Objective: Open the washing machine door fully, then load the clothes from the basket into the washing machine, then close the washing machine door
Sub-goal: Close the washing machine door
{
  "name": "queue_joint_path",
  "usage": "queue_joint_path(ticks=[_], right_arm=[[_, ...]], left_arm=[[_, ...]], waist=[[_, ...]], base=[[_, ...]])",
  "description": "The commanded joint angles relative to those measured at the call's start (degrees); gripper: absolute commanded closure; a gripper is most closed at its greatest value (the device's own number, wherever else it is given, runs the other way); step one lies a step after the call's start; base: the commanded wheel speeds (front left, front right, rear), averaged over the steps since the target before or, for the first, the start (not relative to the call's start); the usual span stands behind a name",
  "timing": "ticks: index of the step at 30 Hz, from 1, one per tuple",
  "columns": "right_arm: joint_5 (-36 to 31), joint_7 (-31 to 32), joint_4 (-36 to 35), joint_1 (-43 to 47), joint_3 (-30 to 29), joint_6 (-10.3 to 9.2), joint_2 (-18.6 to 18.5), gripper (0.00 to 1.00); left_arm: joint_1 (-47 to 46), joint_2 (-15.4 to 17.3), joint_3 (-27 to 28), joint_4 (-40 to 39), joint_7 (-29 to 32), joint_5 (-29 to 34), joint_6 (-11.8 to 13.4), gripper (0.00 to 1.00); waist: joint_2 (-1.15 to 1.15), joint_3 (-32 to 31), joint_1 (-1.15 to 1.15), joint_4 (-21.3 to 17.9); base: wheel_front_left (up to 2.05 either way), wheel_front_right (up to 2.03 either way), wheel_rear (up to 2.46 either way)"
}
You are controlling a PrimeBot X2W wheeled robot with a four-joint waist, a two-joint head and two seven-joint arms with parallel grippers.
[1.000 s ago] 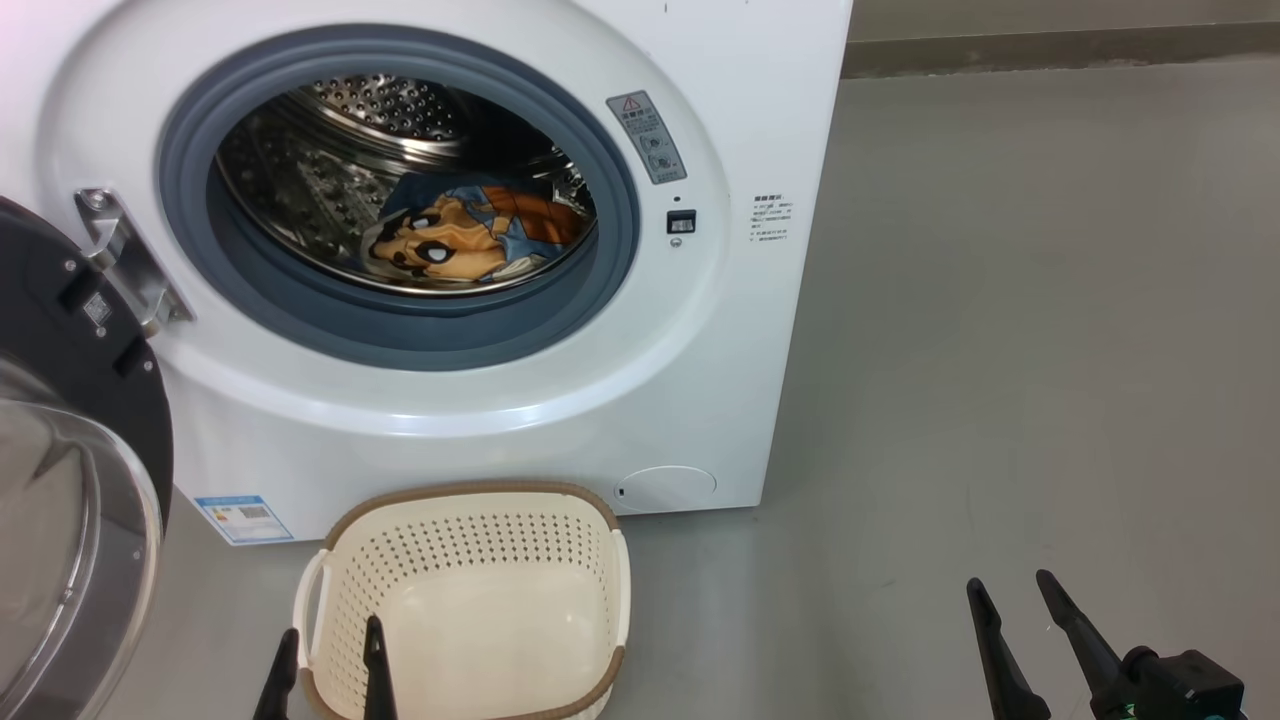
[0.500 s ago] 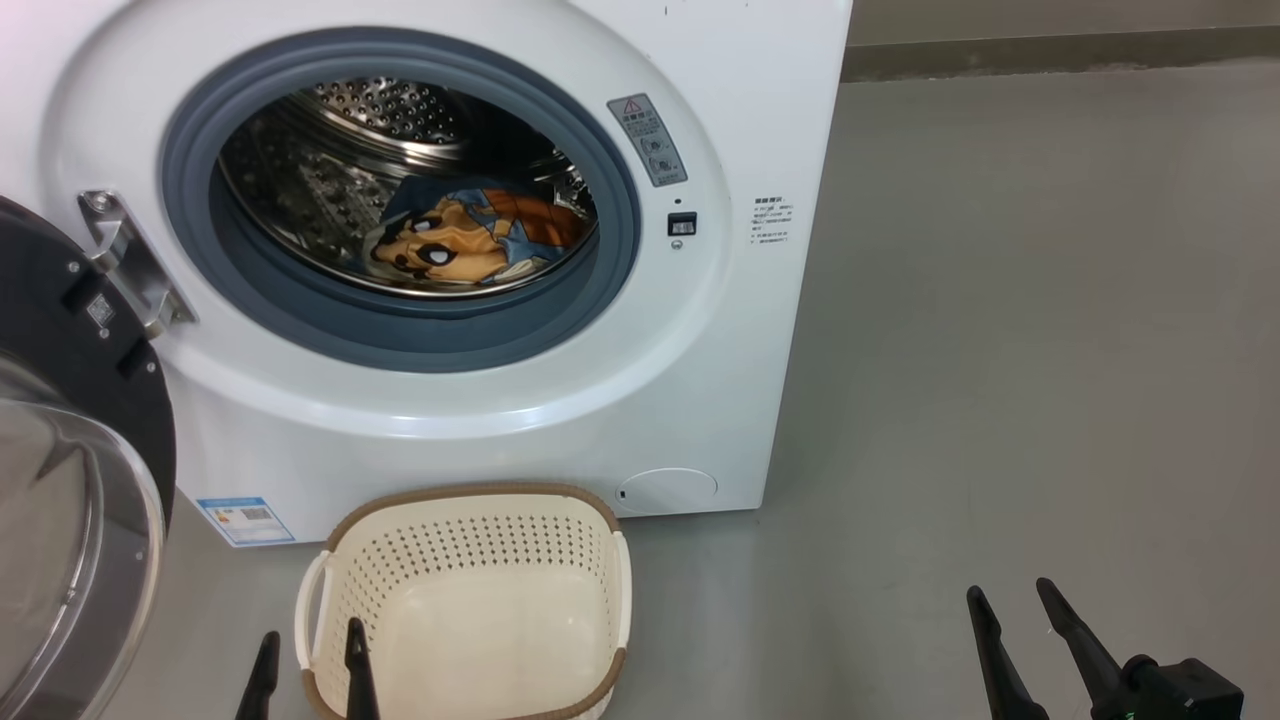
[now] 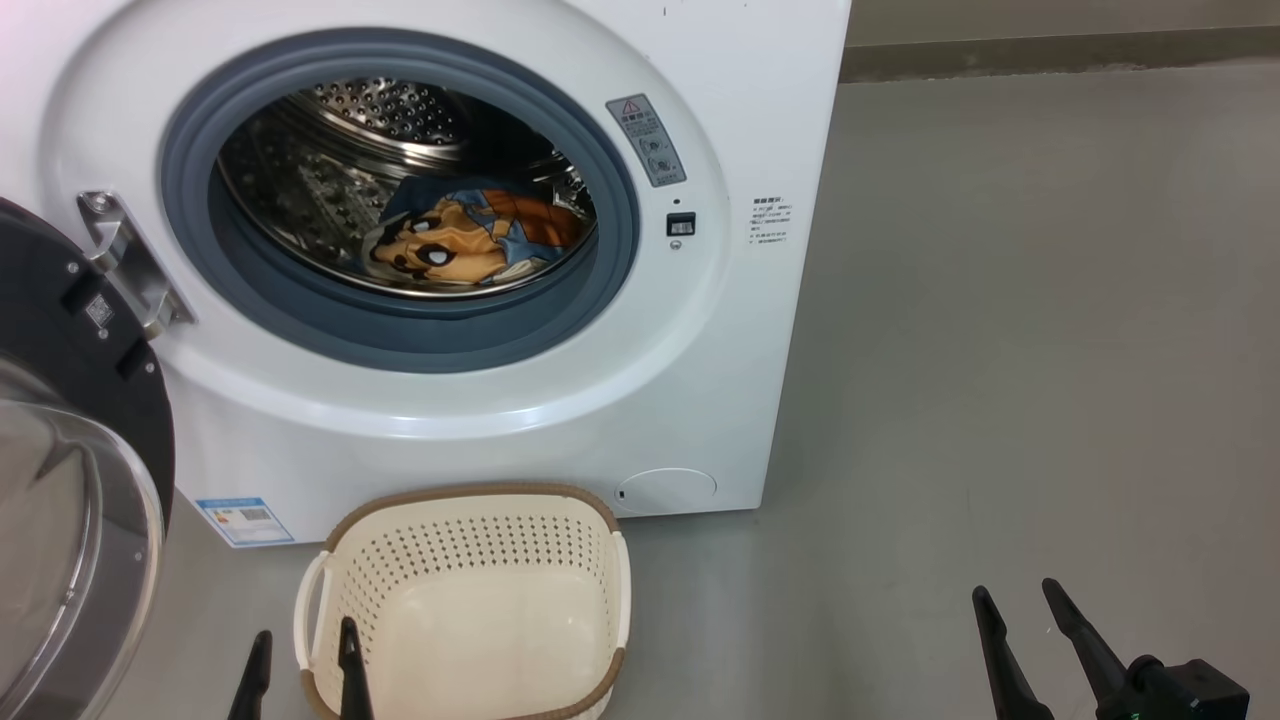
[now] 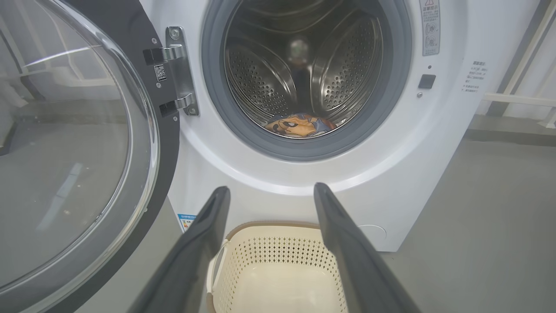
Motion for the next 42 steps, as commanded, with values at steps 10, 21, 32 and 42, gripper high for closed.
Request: queue_joint_path(ticks=[10, 21, 32, 42], right_arm=[[-0.78, -0.69, -1.3, -0.58, 0.88, 0.09, -0.65, 0.0], [-0.78, -0.69, -1.19, -0.7, 1.03, 0.09, -0.41, 0.0], [-0.87, -0.69, -1.32, -0.65, 1.07, 0.09, -0.41, 0.0], [-1.1, -0.69, -1.73, -0.9, 0.9, 0.09, -0.95, 0.0]], left_arm=[[-1.14, 0.48, 1.22, -0.59, -0.37, 0.44, 0.78, 0.0], [-1.27, 0.48, 1.38, -0.26, -0.37, 0.9, 0.76, 0.0], [-1.15, 0.48, 1.14, -0.61, -0.37, 0.95, 0.18, 0.0], [-1.29, 0.48, 0.84, -1.06, -0.37, 1.01, 0.47, 0.0]], waist=[[0.0, 0.18, 0.0, -0.02], [0.0, -0.06, 0.0, 0.1], [0.0, -0.14, 0.0, -0.01], [0.0, 0.05, 0.0, 2.1]], base=[[-1.1, 1.1, 0.0], [-1.47, 1.47, 0.0], [-0.19, 0.19, 0.0], [0.0, 0.0, 0.0]])
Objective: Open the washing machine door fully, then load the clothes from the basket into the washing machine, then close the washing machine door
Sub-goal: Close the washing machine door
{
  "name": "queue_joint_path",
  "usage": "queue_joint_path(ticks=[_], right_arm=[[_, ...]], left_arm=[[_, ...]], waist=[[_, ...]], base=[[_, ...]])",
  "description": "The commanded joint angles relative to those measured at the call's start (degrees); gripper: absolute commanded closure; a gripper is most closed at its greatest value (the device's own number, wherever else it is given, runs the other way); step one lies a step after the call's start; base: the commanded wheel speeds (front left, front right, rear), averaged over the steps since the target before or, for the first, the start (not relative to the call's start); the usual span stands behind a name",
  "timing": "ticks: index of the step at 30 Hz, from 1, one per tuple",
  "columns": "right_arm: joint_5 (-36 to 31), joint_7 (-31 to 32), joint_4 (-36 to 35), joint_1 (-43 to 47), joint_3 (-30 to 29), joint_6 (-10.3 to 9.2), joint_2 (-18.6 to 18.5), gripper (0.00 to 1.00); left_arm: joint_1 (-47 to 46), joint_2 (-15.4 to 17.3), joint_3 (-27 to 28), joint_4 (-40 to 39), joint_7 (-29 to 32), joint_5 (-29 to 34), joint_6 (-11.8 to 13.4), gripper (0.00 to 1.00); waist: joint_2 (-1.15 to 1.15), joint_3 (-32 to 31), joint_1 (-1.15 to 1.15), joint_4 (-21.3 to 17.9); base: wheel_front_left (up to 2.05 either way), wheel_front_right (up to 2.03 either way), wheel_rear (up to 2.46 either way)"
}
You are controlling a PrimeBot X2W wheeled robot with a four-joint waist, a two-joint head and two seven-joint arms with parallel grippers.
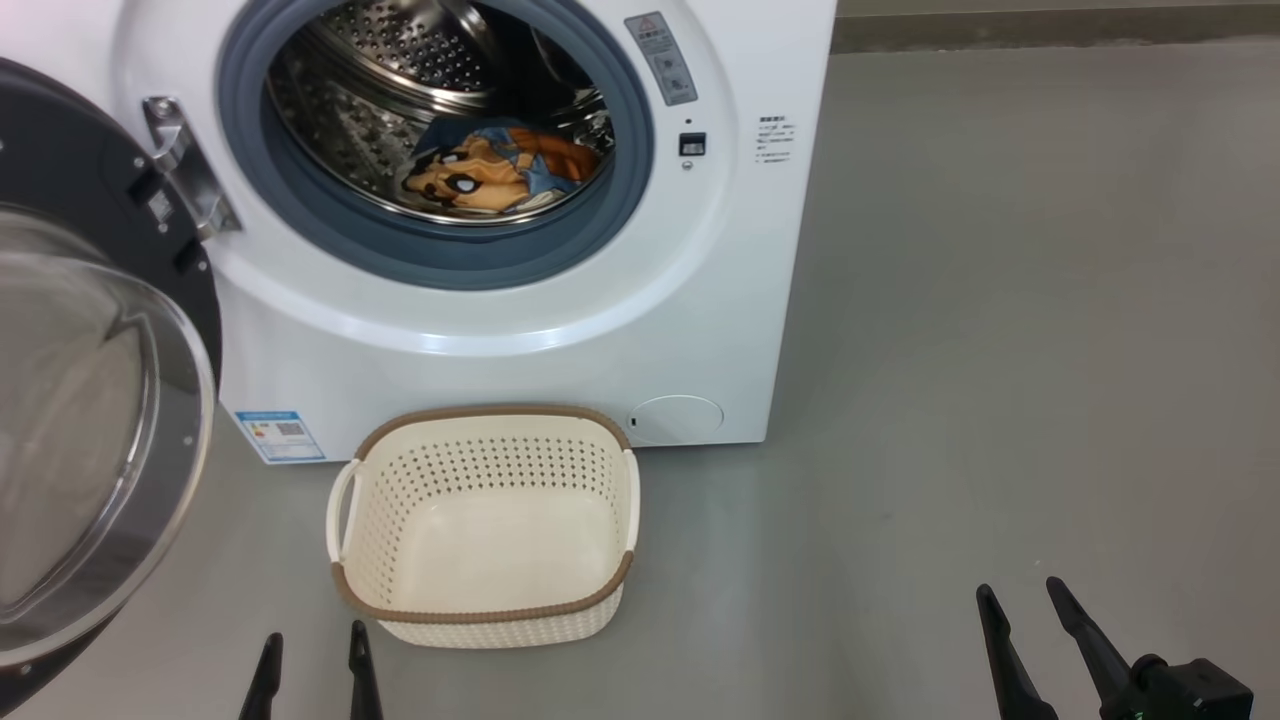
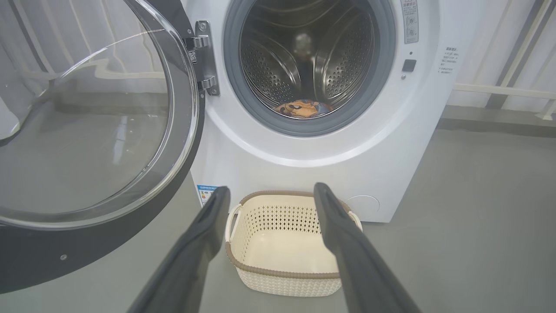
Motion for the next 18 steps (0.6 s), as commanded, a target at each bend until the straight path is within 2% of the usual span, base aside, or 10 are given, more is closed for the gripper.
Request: queue_joint_path(ticks=[1, 8, 18], right_arm=[[-1.13, -0.69, -1.7, -0.88, 1.24, 0.09, -1.12, 0.0], [-1.19, -0.69, -1.91, -1.48, 2.33, 0.09, -1.67, 0.0], [-1.11, -0.69, -1.98, -2.94, 3.96, 0.09, -2.82, 0.0]], left_arm=[[-1.26, 0.48, 1.78, -1.73, -0.37, 0.52, 0.26, 0.0], [-1.29, 0.48, 1.29, -1.81, -0.37, 0.3, 0.22, 0.0], [-1.22, 0.48, 0.78, -2.53, -0.37, -0.47, 1.1, 0.0]], waist=[[0.0, 0.05, 0.0, 0.98], [0.0, 0.3, 0.0, 3.95], [0.0, 0.52, 0.0, 10.55]], base=[[0.0, 0.0, 0.0], [0.0, 0.0, 0.0], [0.0, 0.0, 0.0]])
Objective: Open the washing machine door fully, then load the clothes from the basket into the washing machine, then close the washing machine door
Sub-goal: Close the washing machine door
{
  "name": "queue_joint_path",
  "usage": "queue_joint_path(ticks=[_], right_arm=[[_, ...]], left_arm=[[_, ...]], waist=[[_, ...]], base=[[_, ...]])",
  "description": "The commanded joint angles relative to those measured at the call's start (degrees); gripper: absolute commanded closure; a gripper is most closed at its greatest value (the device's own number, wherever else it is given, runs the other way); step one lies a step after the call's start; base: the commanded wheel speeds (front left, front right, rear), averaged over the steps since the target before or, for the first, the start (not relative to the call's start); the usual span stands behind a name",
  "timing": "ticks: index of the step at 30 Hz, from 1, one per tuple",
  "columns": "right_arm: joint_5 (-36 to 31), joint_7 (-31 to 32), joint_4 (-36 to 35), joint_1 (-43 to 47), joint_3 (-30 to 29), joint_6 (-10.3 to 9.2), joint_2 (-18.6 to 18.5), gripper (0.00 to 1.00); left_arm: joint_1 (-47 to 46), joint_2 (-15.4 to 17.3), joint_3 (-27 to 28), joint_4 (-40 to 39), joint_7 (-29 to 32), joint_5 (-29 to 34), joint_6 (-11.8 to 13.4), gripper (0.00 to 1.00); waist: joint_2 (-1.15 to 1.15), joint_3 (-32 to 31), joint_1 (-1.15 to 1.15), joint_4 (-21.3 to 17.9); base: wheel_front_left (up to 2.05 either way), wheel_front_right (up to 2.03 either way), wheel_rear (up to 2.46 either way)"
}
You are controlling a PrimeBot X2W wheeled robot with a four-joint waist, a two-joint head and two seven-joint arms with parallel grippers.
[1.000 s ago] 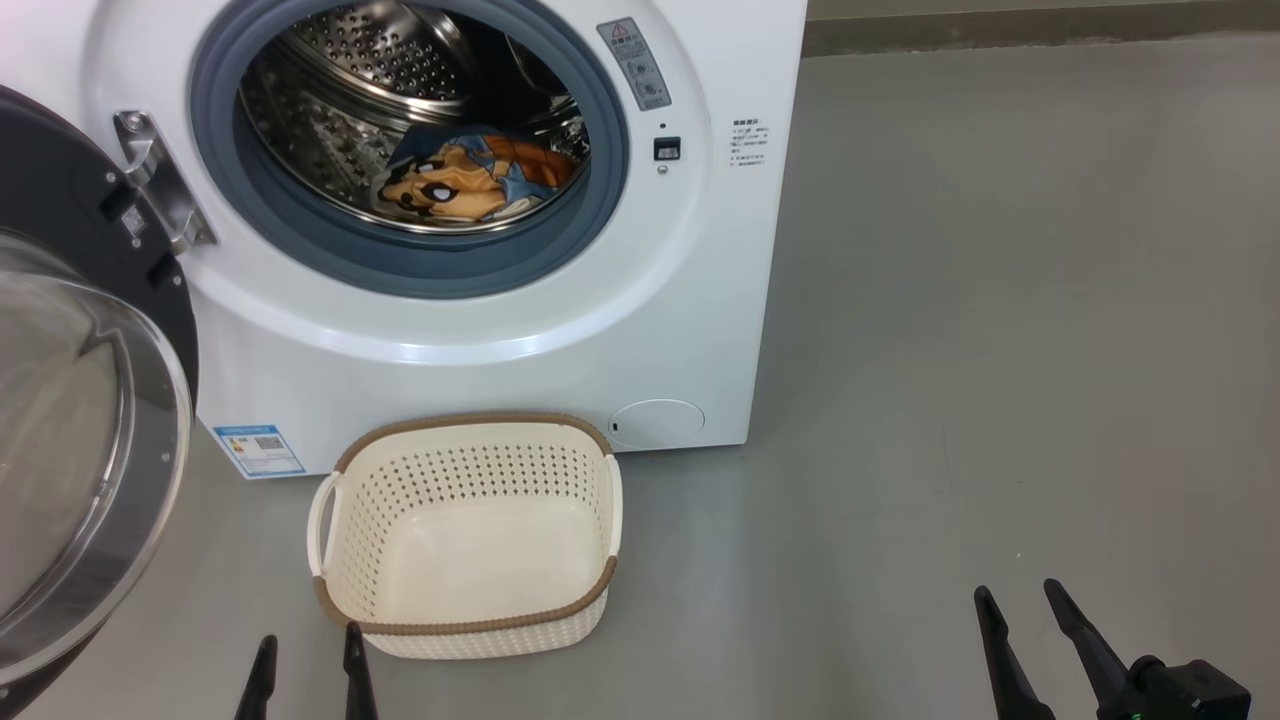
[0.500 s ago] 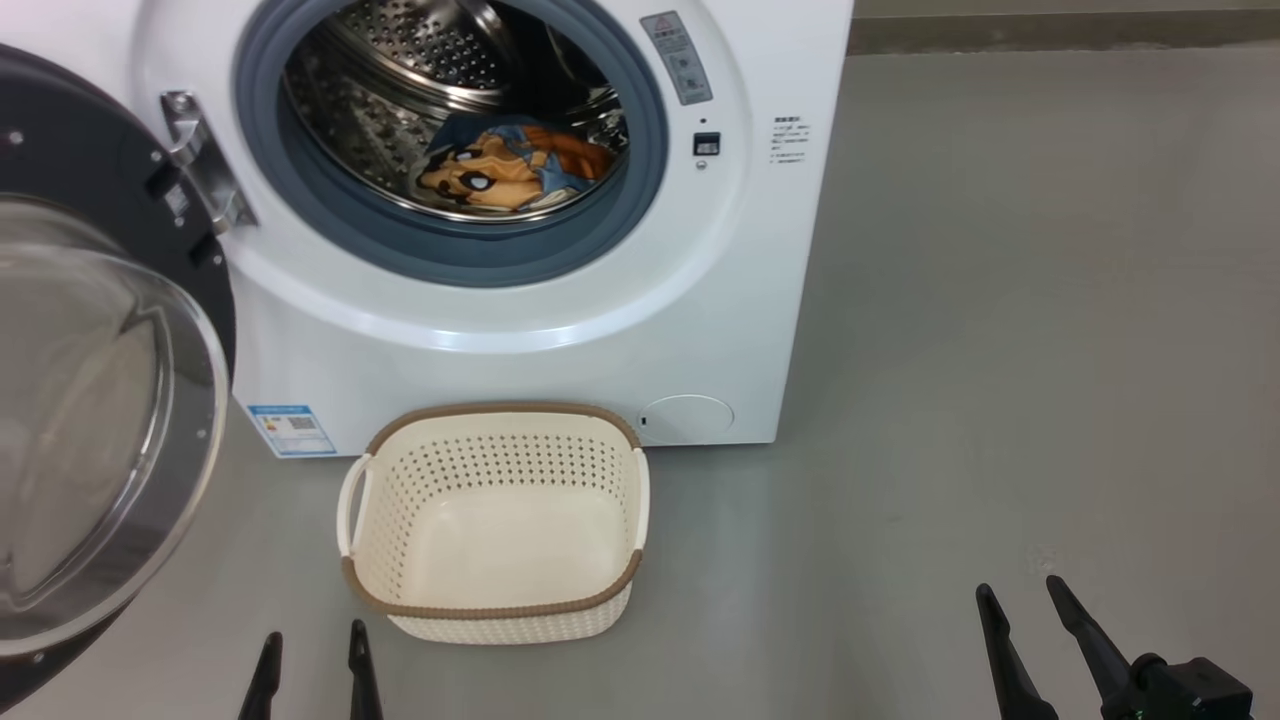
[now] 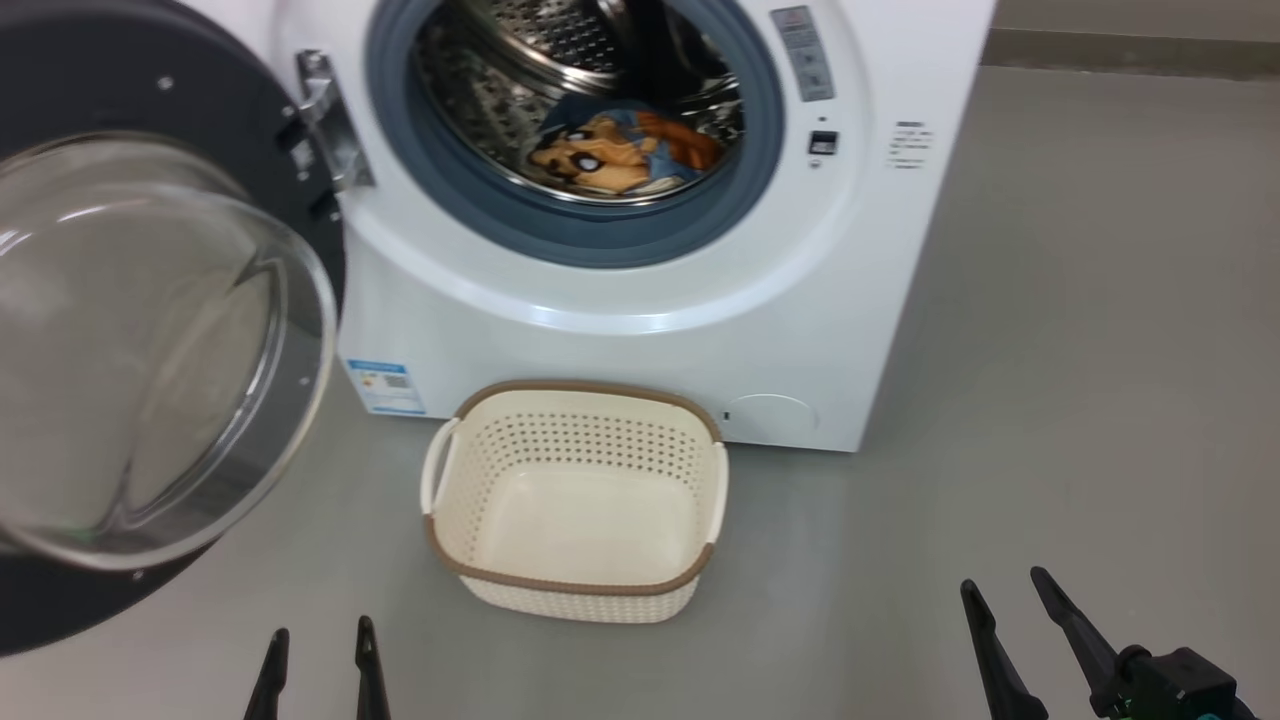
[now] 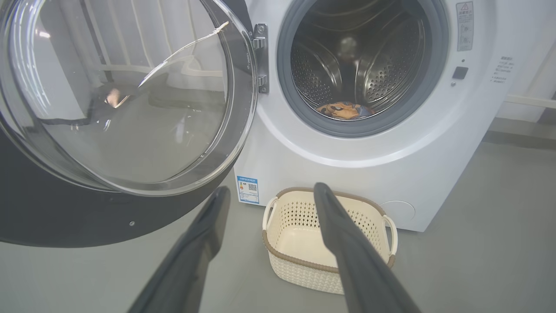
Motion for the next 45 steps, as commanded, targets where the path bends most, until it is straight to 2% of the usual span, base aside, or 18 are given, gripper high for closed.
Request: queue_joint_path(ticks=[1, 15, 23, 42, 43, 44, 45], right_arm=[[-0.15, -0.69, -1.53, -2.46, 1.57, 0.09, -1.03, 0.0], [-0.41, -0.69, -2.02, -3.33, 3.12, 0.09, -2.33, 0.0], [-0.48, -0.69, -2.07, -3.44, 3.52, 0.09, -2.51, 0.0], [0.31, -0.69, -0.89, -7.02, 7.19, 0.09, -4.3, 0.0], [0.36, -0.69, -0.87, -7.05, 7.27, 0.09, -4.29, 0.0], [0.4, -0.69, -0.86, -7.06, 7.32, 0.09, -4.28, 0.0], [0.44, -0.69, -0.86, -7.05, 7.32, 0.09, -4.26, 0.0]], left_arm=[[-1.15, 0.47, 1.67, -1.73, -0.37, -0.48, 0.43, 0.0], [-0.77, 0.47, 1.18, -2.32, -0.37, -1.7, 1.43, 0.0], [-0.7, 0.47, 0.56, -2.42, -0.37, -2.55, 1.56, 0.0], [0.93, 0.47, 2.11, -5.72, -0.37, -4.38, 4.64, 0.01], [0.97, 0.47, 2.37, -5.76, -0.37, -4.87, 4.77, 0.53], [0.98, 0.47, 2.72, -5.71, -0.37, -5.49, 4.84, 0.98], [0.98, 0.47, 3.11, -5.64, -0.37, -6.09, 4.79, 1.0]], waist=[[0.0, 0.08, 0.0, 3.19], [0.0, -0.36, 0.0, 15.46], [0.0, -0.65, 0.0, 20.64], [0.0, 1.23, 0.0, 22.16], [0.0, 1.2, 0.0, 22.14], [0.0, 1.18, 0.0, 22.12], [0.0, 1.15, 0.0, 22.09]], base=[[0.0, 0.0, 0.0], [0.0, 0.0, 0.0], [0.0, 0.0, 0.0], [0.0, 0.0, 0.0], [0.0, 0.0, 0.0], [0.0, 0.0, 0.0], [0.0, 0.0, 0.0]])
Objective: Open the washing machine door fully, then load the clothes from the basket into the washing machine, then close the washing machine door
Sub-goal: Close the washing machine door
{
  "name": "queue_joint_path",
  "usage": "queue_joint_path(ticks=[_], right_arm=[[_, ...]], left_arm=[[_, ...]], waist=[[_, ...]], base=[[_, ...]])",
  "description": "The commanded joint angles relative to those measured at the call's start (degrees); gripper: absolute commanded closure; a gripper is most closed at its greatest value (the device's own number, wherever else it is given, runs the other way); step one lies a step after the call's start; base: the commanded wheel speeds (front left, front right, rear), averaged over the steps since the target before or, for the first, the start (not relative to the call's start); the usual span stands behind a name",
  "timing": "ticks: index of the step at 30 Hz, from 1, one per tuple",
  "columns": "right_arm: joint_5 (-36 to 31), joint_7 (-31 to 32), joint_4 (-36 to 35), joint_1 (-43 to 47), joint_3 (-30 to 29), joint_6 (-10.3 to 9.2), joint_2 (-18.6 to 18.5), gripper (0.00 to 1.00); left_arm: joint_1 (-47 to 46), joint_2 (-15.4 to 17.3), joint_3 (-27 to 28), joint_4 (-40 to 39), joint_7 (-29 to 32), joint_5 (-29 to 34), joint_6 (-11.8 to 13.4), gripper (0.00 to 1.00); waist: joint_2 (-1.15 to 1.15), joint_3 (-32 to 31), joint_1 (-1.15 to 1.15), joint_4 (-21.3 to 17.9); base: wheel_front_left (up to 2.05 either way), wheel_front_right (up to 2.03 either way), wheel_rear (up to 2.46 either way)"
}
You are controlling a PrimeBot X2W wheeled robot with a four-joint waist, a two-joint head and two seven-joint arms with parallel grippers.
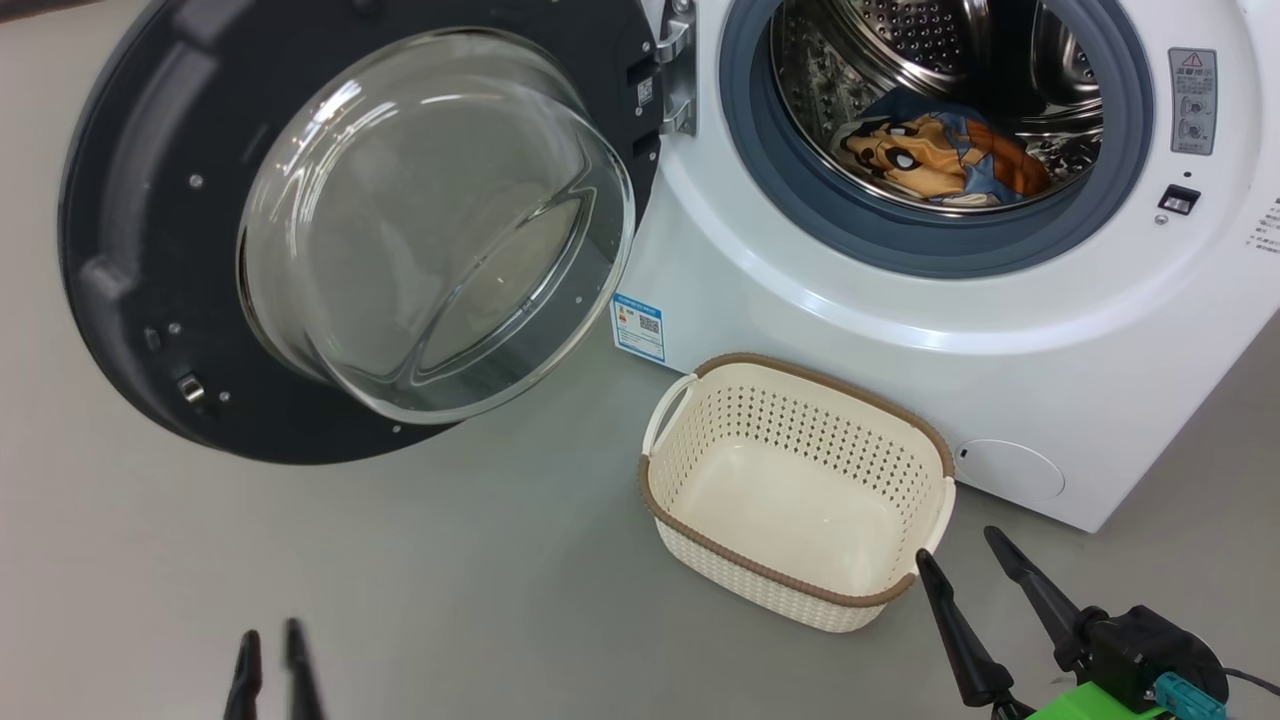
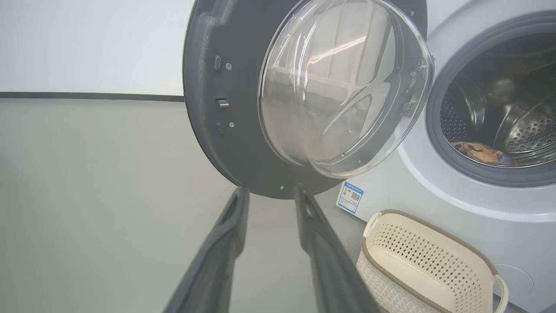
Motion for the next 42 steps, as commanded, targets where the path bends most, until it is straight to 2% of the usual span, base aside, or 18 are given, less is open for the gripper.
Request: queue_joint_path(ticks=[1, 5, 7, 12, 16, 18, 21, 28, 31, 36, 42], right_arm=[[0.41, -0.69, -1.18, -2.28, 1.2, 0.09, -0.85, 0.0], [0.4, -0.69, -1.23, -1.91, 0.87, 0.09, -0.59, 0.0], [0.37, -0.69, -1.29, -1.62, 0.59, 0.09, -0.34, 0.0], [0.4, -0.69, -1.2, -0.97, 0.15, 0.09, 0.35, 0.0], [0.28, -0.69, -1.17, -0.66, -0.3, 0.09, 0.82, 0.0], [0.22, -0.69, -1.11, -0.57, -0.17, 0.09, 0.98, 0.0], [0.23, -0.69, -1.1, -0.46, -0.14, 0.09, 1.04, 0.0], [0.1, -0.69, -1.44, 0.45, -1.11, 0.09, 1.25, 0.0], [0.03, -0.69, -1.47, 0.68, -1.02, 0.09, 1.49, 0.0], [0.15, -0.69, -1.41, 0.56, -0.56, 0.09, 1.12, 0.0], [0.4, -0.69, -1.4, 0.57, -0.31, 0.09, -0.02, 0.0]], left_arm=[[-0.49, 0.39, 2.31, -1.51, -0.37, -0.76, 0.14, 1.0], [-0.71, 0.39, 6.14, -1.57, -0.37, -5.47, -0.64, 1.0], [-1.34, 0.39, 9.71, -1.52, -0.37, -10.11, -1.33, 1.0], [-4.03, 0.39, 20.67, 1.94, -0.37, -18.98, -6.57, 1.0], [-8.6, 0.72, 29.8, 8.2, -0.37, -20.93, -11.52, 1.0], [-11.97, 2.71, 33.52, 12.23, -0.37, -21.57, -13.42, 1.0], [-17.37, 7.3, 36.54, 19.16, -0.35, -22.67, -14.7, 1.0], [-31.4, 17.53, 39.29, 32.78, 4.88, -26.87, -13.56, 1.0], [-36.23, 21.08, 41.13, 37.23, 6.81, -29.29, -13.12, 1.0], [-41.11, 25.27, 44.77, 41.56, 8.82, -32.82, -11.21, 1.0], [-44.08, 28.89, 47.26, 43.83, 10.55, -35.21, -10.07, 1.0]], waist=[[0.0, -0.03, 0.0, -0.02], [0.0, -0.13, 0.0, -0.06], [0.0, -0.18, 0.0, -0.06], [0.0, -0.42, 0.0, -0.32], [0.0, -0.45, 0.0, -0.48], [0.0, -0.44, 0.0, -0.55], [0.0, -0.38, 0.0, -0.63], [0.0, -0.12, 0.0, -0.7], [0.0, 0.27, 0.0, -2.04], [0.0, 1.48, 0.0, -5.05], [0.0, 3.2, 0.0, -8.01]], base=[[0.0, 0.0, 0.0], [0.0, 0.0, 0.0], [0.0, 0.0, 0.0], [0.0, 0.0, 0.0], [0.0, 0.0, 0.0], [0.0, 0.0, 0.0], [0.0, 0.0, 0.0], [0.0, 0.0, 0.0], [0.0, 0.0, 0.0], [0.0, 0.0, 0.0], [0.0, 0.0, 0.0]])
